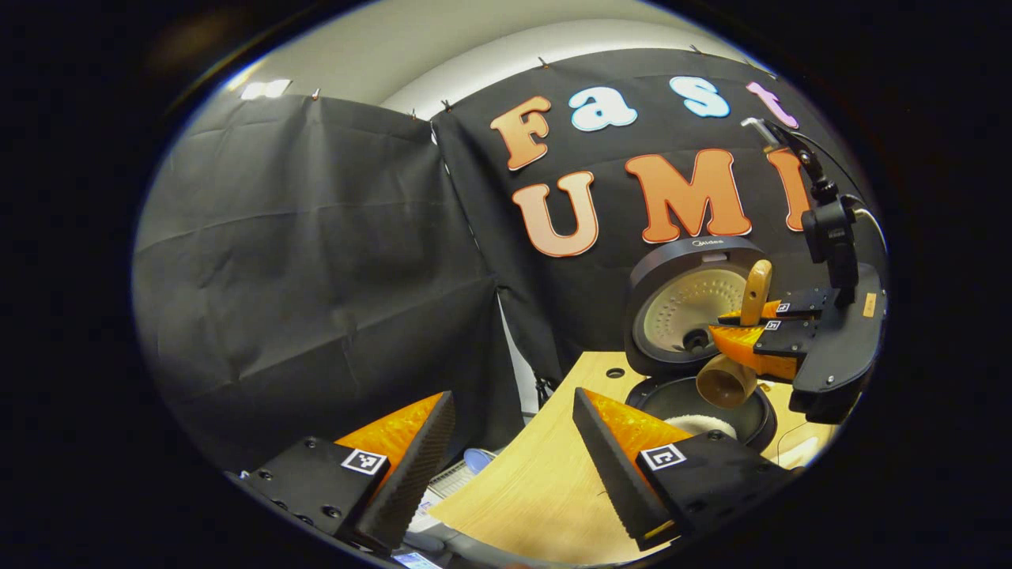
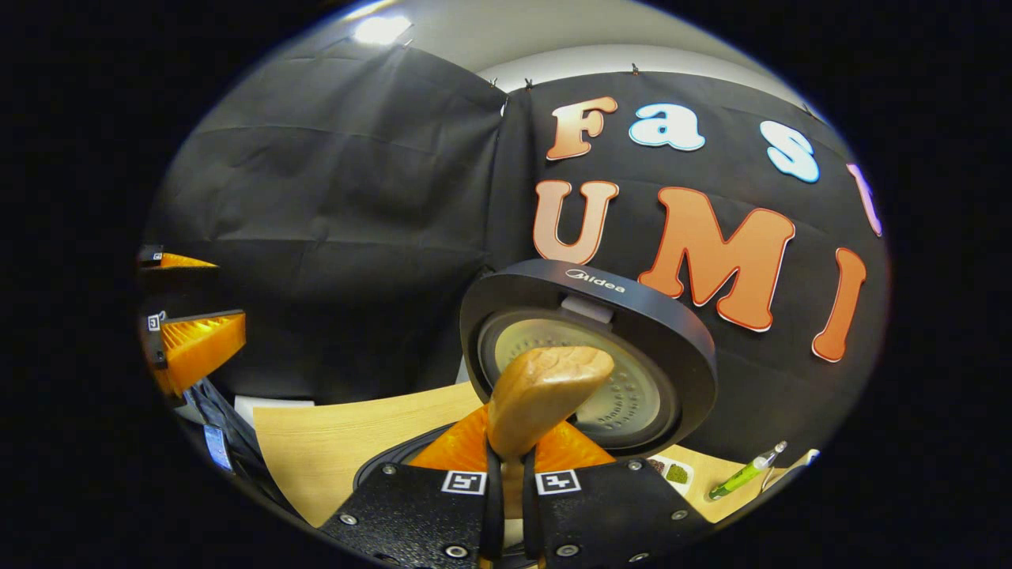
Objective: Close the left gripper, press the button to open the rice cooker; take a wooden spoon from the chopstick holder with the right hand, scoop a spoonful of rice and pour it into the rice cooker, then put the wooden spoon back into the chopstick holder.
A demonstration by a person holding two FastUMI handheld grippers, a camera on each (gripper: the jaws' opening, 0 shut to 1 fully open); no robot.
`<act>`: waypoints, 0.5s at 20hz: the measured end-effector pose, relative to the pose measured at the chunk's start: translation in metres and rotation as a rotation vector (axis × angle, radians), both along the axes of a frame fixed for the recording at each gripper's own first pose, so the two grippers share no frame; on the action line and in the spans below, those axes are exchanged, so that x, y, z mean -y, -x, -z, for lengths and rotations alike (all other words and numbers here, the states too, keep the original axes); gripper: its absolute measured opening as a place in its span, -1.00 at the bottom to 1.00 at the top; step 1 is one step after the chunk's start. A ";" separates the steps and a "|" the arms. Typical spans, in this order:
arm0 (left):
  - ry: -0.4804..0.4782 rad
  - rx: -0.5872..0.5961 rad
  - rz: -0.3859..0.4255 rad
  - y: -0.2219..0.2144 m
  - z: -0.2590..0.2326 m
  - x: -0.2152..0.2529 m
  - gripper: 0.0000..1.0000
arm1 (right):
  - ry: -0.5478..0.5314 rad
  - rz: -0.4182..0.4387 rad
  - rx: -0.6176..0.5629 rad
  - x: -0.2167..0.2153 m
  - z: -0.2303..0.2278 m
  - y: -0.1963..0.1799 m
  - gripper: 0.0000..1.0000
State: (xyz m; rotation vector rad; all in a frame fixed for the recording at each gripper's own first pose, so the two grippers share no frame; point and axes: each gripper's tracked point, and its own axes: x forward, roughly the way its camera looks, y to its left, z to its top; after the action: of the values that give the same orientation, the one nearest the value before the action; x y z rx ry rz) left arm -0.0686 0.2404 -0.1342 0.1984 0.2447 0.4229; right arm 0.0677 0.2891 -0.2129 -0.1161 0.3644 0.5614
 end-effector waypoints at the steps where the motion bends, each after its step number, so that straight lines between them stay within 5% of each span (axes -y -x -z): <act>1: -0.001 0.000 0.004 -0.001 -0.001 0.002 0.87 | -0.019 0.011 -0.011 0.004 -0.004 0.000 -0.83; 10: 0.038 -0.008 0.010 -0.006 0.002 0.021 0.89 | -0.210 0.138 -0.119 0.064 -0.019 0.003 -0.83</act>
State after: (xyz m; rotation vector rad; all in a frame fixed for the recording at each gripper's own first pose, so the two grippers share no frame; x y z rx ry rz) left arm -0.0626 0.2190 -0.1362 0.1645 0.2593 0.4071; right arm 0.0649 0.2252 -0.1938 0.1447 0.4235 0.4683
